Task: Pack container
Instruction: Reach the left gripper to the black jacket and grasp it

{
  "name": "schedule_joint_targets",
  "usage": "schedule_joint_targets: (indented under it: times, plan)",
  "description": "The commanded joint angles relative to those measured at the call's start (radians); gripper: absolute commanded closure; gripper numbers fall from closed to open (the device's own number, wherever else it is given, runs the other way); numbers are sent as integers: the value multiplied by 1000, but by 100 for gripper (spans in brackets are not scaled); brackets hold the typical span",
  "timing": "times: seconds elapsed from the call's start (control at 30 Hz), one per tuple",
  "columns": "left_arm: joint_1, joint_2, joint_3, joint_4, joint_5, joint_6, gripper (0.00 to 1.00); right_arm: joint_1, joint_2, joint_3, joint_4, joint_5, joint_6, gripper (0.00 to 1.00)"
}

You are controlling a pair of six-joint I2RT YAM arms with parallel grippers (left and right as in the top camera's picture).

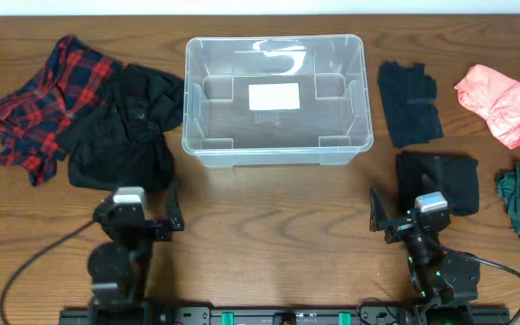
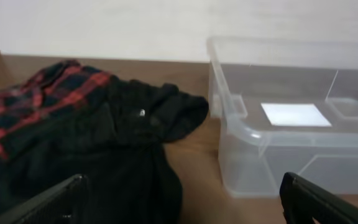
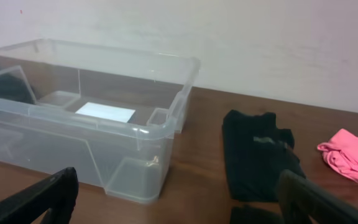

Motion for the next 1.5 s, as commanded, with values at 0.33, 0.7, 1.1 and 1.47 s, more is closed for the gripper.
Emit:
schedule_joint_targets:
  times: [0.33, 0.7, 1.1, 1.47]
  plan:
    - [3, 813, 914, -601, -72, 30, 2, -14, -8, -4, -1, 3, 14, 1]
    - [13, 1139, 1006, -657, -206, 57, 2, -14, -8, -4, -1, 3, 14, 1]
    - [24, 1359, 1006, -484, -190, 75, 2, -14, -8, -4, -1, 3, 14, 1]
    - [39, 1511, 1006, -437, -190, 153, 2, -14, -8, -4, -1, 3, 14, 1]
